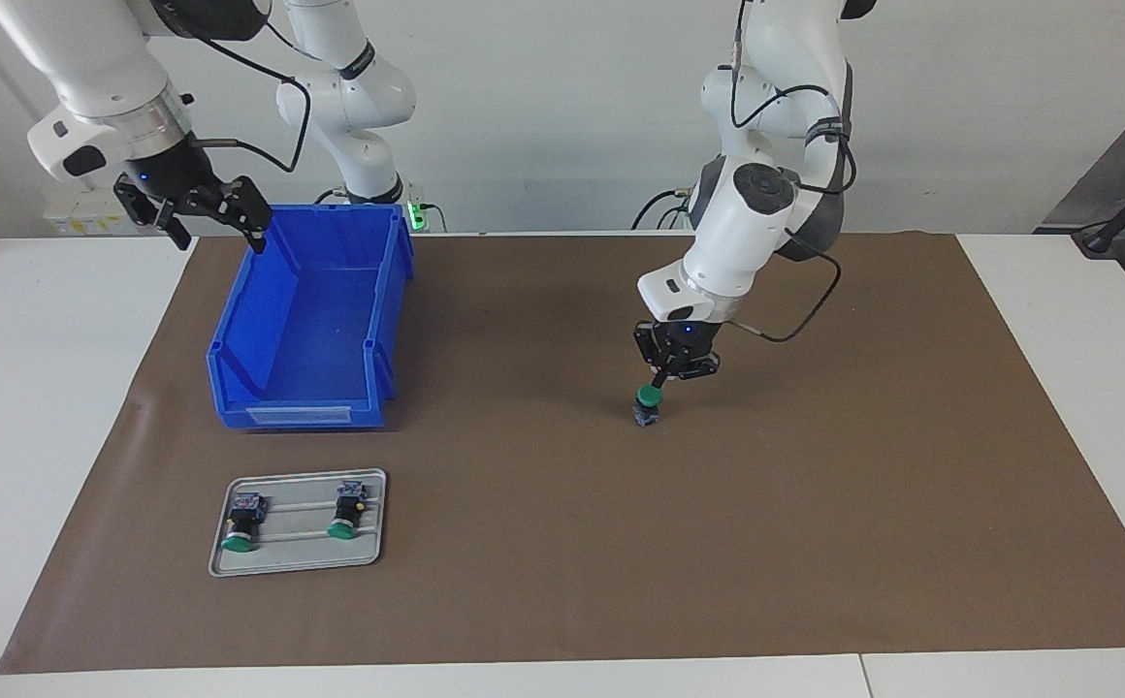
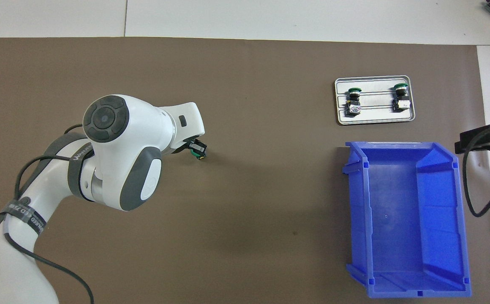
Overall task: Place and press button with both arms
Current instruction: 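Press down on the top of the green button with the left gripper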
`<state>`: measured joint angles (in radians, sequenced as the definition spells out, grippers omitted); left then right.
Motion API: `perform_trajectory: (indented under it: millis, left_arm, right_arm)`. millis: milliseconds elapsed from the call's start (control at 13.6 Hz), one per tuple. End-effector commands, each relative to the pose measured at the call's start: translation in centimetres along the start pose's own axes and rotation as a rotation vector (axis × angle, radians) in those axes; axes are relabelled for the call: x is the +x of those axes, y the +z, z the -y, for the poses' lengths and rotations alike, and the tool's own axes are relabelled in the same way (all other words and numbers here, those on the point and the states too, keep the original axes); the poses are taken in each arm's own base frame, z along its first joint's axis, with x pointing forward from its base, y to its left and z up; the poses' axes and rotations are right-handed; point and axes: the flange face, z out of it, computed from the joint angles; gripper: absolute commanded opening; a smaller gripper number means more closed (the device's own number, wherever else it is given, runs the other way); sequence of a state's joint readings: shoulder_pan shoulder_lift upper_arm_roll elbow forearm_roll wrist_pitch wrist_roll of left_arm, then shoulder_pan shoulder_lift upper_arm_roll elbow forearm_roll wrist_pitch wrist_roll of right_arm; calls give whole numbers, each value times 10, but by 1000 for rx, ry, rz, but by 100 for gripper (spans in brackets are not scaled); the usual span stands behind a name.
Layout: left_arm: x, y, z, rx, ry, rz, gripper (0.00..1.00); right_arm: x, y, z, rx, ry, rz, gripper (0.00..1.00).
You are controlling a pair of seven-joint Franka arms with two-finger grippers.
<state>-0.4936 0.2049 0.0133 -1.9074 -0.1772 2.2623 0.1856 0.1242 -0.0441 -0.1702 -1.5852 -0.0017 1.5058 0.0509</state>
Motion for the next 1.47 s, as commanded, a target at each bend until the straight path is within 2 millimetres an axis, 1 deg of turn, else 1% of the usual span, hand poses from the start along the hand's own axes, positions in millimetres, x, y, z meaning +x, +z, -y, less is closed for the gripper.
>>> perform_trajectory:
  millis: [0,73,220,293,366,586,733,879,952,1099,1172,1246,1392]
  left_arm:
    - [-2,14,-3,51,30,17,0]
    - [-2,21,-2,54,31,24,0]
    - [-2,30,-3,54,33,30,0]
    - [-2,38,-14,52,50,37,0]
    - [-2,41,-16,51,52,43,0]
    - [-8,58,-14,82,82,68,0]
    - [-11,64,-13,89,90,79,0]
    - [-10,65,-12,91,91,76,0]
    - [-10,64,-13,90,91,79,0]
    - [-4,53,-13,92,92,65,0]
    - [-3,44,-12,92,89,60,0]
    - [-1,26,-9,92,82,54,0]
    - [0,-2,-5,92,70,57,0]
  right_arm:
    - [0,-1,-2,27,-21,-36,100]
    - [1,0,-3,26,-20,-42,100]
    - [1,-1,-5,14,-19,-44,100]
    - [1,-1,-5,14,-19,-44,100]
    - [1,-1,-5,12,-19,-44,100]
    - [3,-2,-7,-9,-20,-60,100]
    - [4,-2,-8,-10,-48,-63,100]
    - [4,-2,-7,-10,-52,-63,100]
    - [4,-1,-7,-8,-49,-62,100]
    - [3,-2,-5,-4,-49,-57,100]
    - [2,-2,-3,2,-53,-52,100]
    - [2,-1,-1,2,-57,-51,100]
    - [2,-2,0,5,-57,-52,100]
